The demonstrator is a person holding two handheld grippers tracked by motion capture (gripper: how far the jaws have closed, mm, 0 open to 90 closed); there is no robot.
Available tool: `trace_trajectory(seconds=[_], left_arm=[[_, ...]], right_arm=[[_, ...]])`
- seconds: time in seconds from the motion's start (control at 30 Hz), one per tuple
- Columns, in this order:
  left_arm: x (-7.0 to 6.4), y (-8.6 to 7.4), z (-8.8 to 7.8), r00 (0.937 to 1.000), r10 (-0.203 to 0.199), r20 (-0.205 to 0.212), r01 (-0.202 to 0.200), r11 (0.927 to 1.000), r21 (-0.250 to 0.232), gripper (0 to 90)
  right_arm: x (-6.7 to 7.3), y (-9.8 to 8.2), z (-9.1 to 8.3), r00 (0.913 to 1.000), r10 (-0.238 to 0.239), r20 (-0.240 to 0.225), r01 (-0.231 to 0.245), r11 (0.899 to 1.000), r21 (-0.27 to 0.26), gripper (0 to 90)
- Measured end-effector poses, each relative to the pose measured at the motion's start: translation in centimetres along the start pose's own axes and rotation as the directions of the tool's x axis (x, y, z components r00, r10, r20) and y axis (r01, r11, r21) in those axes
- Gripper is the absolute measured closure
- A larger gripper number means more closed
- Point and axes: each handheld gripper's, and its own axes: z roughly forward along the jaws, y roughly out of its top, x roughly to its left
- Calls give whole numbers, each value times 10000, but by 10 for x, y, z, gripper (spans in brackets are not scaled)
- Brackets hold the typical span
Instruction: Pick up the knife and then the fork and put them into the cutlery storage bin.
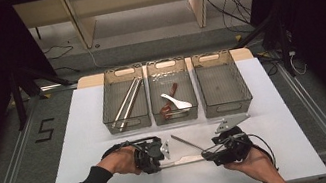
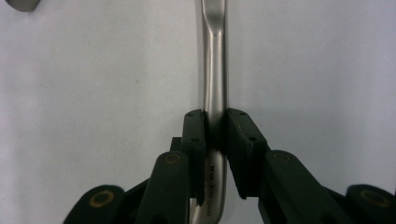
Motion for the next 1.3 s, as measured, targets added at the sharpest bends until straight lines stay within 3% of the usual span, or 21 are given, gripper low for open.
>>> trace_trajectory(seconds=[0.17,0.4,0.9,1.3], left_arm=[[-4,-2,-1,9993,380,-28,-380,9993,-1,774],[-7,-8,-2,10000,66,3,-66,9998,-181,776],[-11,-14,-11,9996,-236,-131,236,9997,-17,776],[-13,-8,-26,9995,-284,-149,281,9995,-174,775]], right_arm=[[0,0,0,10000,41,-9,-41,10000,17,343],[0,0,0,10000,56,19,-56,10000,19,347],[2,0,0,10000,88,-30,-88,10000,-37,349],[27,4,10,9961,-799,-368,791,9966,-220,349]])
